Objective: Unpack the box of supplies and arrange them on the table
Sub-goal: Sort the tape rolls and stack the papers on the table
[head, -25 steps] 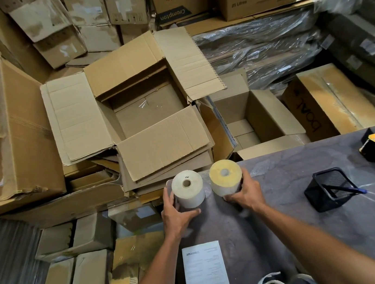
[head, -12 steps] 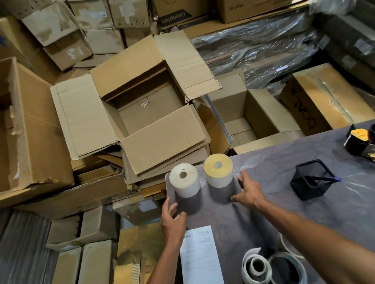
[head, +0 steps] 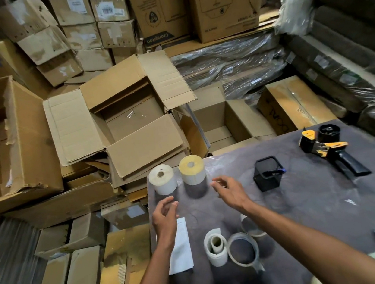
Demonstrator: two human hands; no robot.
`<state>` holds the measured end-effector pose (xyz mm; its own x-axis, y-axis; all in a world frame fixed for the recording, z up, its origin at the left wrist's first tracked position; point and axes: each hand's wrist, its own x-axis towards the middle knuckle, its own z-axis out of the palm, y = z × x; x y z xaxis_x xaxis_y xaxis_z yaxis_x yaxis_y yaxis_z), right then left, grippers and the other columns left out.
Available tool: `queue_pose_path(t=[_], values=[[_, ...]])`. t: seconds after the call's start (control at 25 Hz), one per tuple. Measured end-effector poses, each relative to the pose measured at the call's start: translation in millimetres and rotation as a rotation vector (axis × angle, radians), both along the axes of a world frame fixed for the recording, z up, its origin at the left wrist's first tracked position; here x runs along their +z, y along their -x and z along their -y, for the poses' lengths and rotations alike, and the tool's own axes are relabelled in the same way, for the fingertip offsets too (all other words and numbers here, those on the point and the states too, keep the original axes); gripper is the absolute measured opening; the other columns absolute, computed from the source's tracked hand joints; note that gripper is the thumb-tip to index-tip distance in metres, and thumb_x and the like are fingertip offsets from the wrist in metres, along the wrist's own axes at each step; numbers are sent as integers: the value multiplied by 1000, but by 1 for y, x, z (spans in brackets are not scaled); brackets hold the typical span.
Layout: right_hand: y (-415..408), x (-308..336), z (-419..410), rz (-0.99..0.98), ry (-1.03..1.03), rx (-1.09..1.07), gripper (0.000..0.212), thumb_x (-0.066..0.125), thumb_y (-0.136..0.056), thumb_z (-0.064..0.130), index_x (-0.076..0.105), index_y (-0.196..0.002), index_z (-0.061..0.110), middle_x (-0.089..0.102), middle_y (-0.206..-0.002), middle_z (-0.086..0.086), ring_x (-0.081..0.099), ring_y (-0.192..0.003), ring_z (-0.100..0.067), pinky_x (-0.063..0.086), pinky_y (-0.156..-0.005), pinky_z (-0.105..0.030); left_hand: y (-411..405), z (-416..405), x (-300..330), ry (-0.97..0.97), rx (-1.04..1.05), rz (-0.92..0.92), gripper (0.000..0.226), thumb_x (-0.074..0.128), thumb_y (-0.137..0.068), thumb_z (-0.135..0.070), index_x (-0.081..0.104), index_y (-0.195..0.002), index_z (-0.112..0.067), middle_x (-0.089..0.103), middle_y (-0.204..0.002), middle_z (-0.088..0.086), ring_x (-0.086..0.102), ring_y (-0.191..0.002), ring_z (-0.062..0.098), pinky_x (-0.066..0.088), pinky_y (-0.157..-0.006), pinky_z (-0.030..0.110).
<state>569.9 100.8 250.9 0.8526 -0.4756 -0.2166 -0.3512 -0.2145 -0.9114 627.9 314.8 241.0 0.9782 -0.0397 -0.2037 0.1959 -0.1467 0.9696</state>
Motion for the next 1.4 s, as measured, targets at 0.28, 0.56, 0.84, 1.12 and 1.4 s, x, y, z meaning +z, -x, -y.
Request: queue_pose_path(t=[0.28,0.56,0.84,1.12,1.4], values=[[68,31,27,111,-79,84,13,59,-94,35,68,-96,25,73,-96,-7,71,-95,-28,59,-87,-48,78,47,36,42,-34,57,15,66,-93,-10,71,-105,-17,76,-91,6,70,-86,21,57,-69,28],[150,22,62,144,-213,99,16,62,-95,29,71,-99,17,73,-93,-11,71,-91,-30,59,-84,-43,181,116,57,111,-69,56,16,63,-95,-8,69,-109,-9,76,-95,11,72,-85,20,59,-74,34],[255,-9,109,119,-298,14,11,66,-92,26,74,-97,20,74,-88,1,71,-92,-21,58,-81,-36,280,164,26,70,-218,7,15,68,-92,-11,71,-104,-19,76,-90,3,68,-77,12,54,-66,26],[345,-22,151,62,114,42,19,69,-90,23,72,-108,19,74,-98,9,68,-92,-1,57,-87,-26,344,177,-18,-261,-373,119,50,82,-74,-34,63,-120,-31,68,-108,-13,64,-100,0,56,-90,30],[410,-45,167,125,486,67,44,81,-72,39,65,-111,26,61,-112,11,57,-105,-9,46,-92,-22,375,183,-30,-739,-576,309,102,73,-49,-67,38,-141,-40,37,-135,-13,36,-122,12,32,-103,37]])
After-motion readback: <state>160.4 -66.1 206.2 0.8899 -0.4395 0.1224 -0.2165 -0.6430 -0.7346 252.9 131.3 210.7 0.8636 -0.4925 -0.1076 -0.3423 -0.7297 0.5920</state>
